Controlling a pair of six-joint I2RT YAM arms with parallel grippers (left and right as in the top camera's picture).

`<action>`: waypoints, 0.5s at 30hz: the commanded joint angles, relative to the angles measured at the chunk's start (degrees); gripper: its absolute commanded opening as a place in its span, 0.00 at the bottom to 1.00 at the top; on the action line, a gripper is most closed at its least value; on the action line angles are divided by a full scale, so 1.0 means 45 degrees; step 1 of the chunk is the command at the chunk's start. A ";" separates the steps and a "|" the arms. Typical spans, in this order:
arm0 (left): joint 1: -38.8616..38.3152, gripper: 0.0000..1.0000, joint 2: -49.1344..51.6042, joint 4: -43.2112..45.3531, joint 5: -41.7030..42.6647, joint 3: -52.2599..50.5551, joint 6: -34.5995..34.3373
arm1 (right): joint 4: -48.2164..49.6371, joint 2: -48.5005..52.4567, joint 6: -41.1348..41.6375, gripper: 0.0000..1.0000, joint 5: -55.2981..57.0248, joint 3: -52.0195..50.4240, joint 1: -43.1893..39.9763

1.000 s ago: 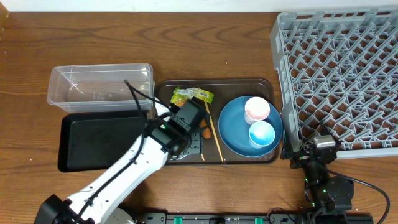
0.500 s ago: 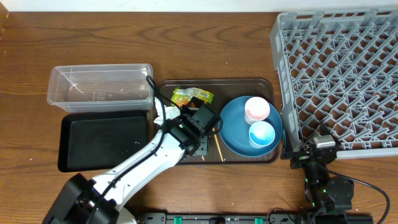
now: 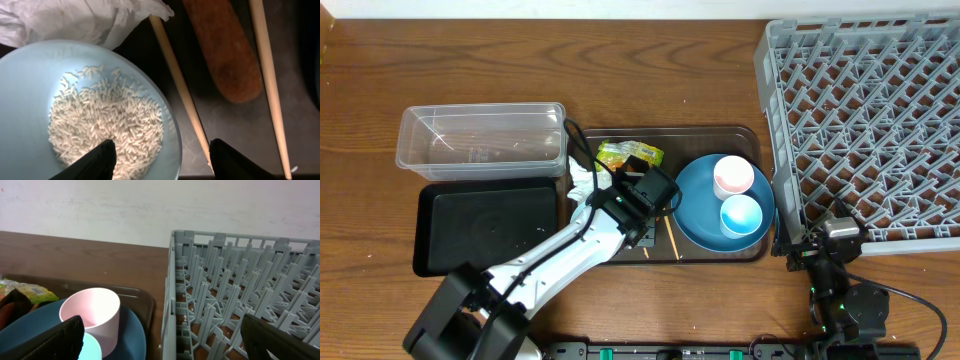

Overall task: Sort waste into correct bins and load items into the dishwasher rack
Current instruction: 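Lower the left gripper and grasp the light-blue bowl rim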

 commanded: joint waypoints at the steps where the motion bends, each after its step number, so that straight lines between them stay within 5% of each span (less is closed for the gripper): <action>1: -0.0034 0.60 0.0151 0.0083 -0.0364 -0.0010 -0.0068 | -0.0053 -0.0039 -0.0107 0.99 0.0073 -0.0015 0.0141; 7: -0.0034 0.51 0.0151 0.0102 -0.0364 -0.0015 -0.0068 | -0.0053 -0.0044 -0.0107 0.99 0.0078 -0.0015 0.0141; 15: -0.0034 0.52 0.0155 0.0413 -0.0369 -0.0228 -0.0068 | -0.0053 -0.0039 -0.0107 0.99 0.0078 -0.0015 0.0141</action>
